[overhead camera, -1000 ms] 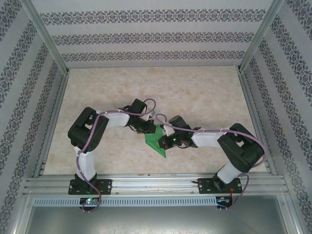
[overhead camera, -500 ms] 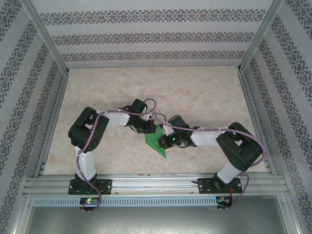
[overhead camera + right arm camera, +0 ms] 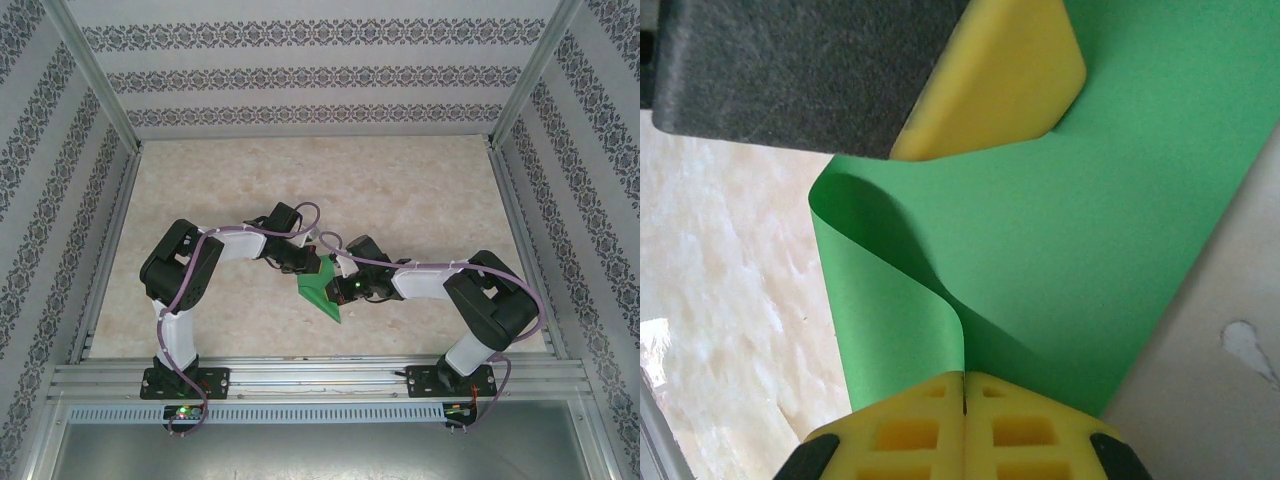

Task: Fold a paper plane with a square sheet of paper (fold left side to right side)
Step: Third fold the triangle at the center of the table.

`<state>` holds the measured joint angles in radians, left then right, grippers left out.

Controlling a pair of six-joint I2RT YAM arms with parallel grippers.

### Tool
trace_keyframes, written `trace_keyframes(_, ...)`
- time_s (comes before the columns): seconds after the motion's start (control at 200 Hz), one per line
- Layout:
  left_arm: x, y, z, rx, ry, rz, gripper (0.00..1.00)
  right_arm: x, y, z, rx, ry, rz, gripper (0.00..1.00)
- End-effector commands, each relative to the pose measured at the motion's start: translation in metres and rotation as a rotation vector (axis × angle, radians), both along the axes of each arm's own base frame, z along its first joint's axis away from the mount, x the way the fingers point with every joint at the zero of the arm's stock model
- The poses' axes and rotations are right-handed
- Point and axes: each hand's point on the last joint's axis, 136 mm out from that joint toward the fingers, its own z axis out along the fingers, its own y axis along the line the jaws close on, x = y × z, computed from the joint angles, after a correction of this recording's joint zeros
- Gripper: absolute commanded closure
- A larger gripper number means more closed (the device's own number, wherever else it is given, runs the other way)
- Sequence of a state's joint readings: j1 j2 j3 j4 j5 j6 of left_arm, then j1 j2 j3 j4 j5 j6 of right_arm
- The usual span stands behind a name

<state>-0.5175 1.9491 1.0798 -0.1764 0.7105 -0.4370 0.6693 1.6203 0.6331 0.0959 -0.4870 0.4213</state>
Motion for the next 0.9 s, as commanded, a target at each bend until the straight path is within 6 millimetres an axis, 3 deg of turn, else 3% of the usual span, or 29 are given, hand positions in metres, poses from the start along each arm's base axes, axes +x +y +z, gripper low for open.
trace_keyframes(0.0,-0.016,0.008,-0.025,0.085,0.059,-0.013,0.94,0.007,0.000,0.005,0.000,-0.018,-0.007,1.00)
trace_keyframes(0.595,-0.015,0.008,-0.024,0.082,0.054,-0.010,0.94,0.007,0.005,-0.003,-0.007,0.004,0.005,1.00)
trace_keyframes(0.894,-0.015,0.008,-0.025,0.085,0.053,-0.006,0.93,-0.004,0.008,-0.005,-0.004,0.026,0.028,1.00)
